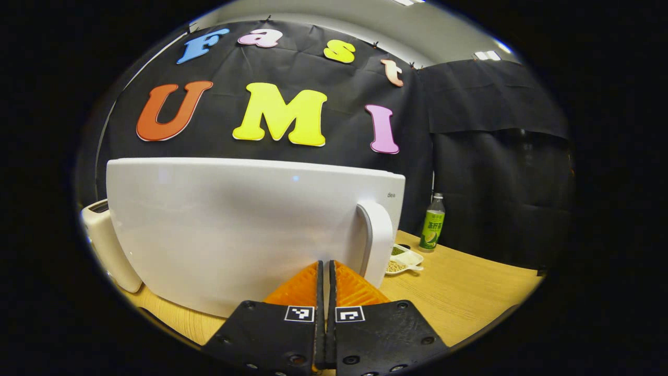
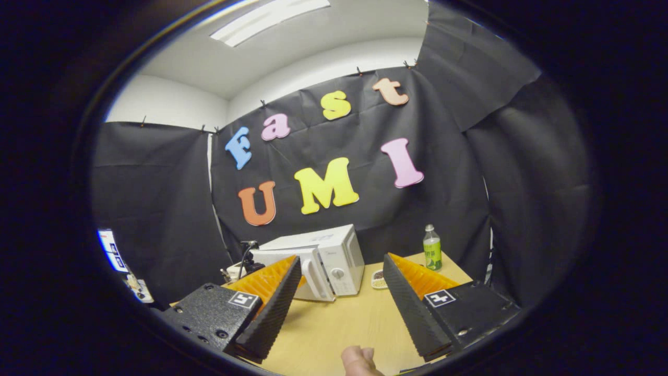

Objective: Open the microwave oven with the left hand, put the food in, and close the microwave oven.

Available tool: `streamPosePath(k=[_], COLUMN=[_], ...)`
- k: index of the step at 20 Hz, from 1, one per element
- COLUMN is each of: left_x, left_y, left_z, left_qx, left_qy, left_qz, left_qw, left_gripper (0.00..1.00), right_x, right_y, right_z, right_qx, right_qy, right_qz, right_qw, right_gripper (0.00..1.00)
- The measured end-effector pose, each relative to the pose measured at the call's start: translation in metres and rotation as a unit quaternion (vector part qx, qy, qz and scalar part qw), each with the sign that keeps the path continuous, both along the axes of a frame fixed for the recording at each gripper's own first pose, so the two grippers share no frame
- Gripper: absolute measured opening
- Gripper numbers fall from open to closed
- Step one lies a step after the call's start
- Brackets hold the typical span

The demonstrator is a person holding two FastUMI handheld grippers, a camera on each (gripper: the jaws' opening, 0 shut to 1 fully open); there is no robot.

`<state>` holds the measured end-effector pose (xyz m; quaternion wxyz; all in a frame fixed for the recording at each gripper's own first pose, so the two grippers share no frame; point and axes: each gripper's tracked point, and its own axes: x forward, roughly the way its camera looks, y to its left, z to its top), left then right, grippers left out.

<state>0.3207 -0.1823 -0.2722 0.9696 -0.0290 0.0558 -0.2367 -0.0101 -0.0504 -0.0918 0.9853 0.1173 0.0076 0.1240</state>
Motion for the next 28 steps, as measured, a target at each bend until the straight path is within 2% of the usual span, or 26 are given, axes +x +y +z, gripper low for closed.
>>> streamPosePath(k=[1, 3, 5, 9, 14, 18, 21, 22, 24, 25, 26, 27, 28], left_x=[0.010, 0.026, 0.023, 0.024, 0.020, -0.014, -0.050, -0.062, -0.089, -0.104, -0.119, -0.135, -0.152], left_y=[-0.001, -0.001, -0.003, -0.006, -0.003, -0.006, 0.007, 0.012, 0.017, 0.021, 0.029, 0.037, 0.043], left_z=[0.000, -0.004, 0.003, 0.001, 0.003, 0.047, 0.077, 0.084, 0.098, 0.105, 0.113, 0.120, 0.128], left_qx=[0.001, 0.009, 0.011, 0.048, 0.015, -0.016, -0.005, -0.006, -0.005, -0.004, -0.003, -0.002, -0.005], left_qy=[0.001, 0.003, -0.016, -0.026, 0.009, -0.001, -0.005, -0.005, 0.000, 0.001, 0.003, 0.006, 0.007], left_qz=[0.013, 0.047, 0.062, 0.085, 0.099, 0.092, 0.122, 0.132, 0.140, 0.144, 0.153, 0.161, 0.166], left_qw=[1.000, 0.999, 0.998, 0.995, 0.995, 0.996, 0.993, 0.991, 0.990, 0.990, 0.988, 0.987, 0.986], left_gripper=[0.00, 0.01, 0.01, 0.01, 0.00, 0.00, 0.01, 0.07, 0.25, 0.40, 0.40, 0.40, 0.46], right_x=[0.007, 0.013, 0.018, 0.019, 0.010, 0.008, 0.002, -0.001, -0.010, -0.016, -0.022, -0.028, -0.034], right_y=[-0.003, -0.005, -0.012, -0.017, -0.018, -0.021, -0.019, -0.017, -0.016, -0.013, -0.011, -0.009, -0.008], right_z=[-0.006, -0.013, -0.021, -0.030, -0.030, -0.029, -0.022, -0.019, -0.011, -0.007, -0.002, 0.002, 0.009], right_qx=[0.002, 0.009, 0.010, 0.016, 0.005, -0.011, -0.012, -0.013, -0.015, -0.016, -0.017, -0.016, -0.015], right_qy=[0.008, 0.017, 0.025, 0.038, 0.041, 0.047, 0.047, 0.045, 0.039, 0.034, 0.030, 0.026, 0.021], right_qz=[0.000, 0.004, 0.001, -0.005, -0.012, -0.029, -0.036, -0.037, -0.041, -0.042, -0.043, -0.045, -0.049], right_qw=[1.000, 1.000, 1.000, 0.999, 0.999, 0.998, 0.998, 0.998, 0.998, 0.998, 0.998, 0.999, 0.998], right_gripper=[1.00, 1.00, 1.00, 0.99, 0.99, 1.00, 1.00, 1.00, 1.00, 1.00, 1.00, 0.89, 0.89])
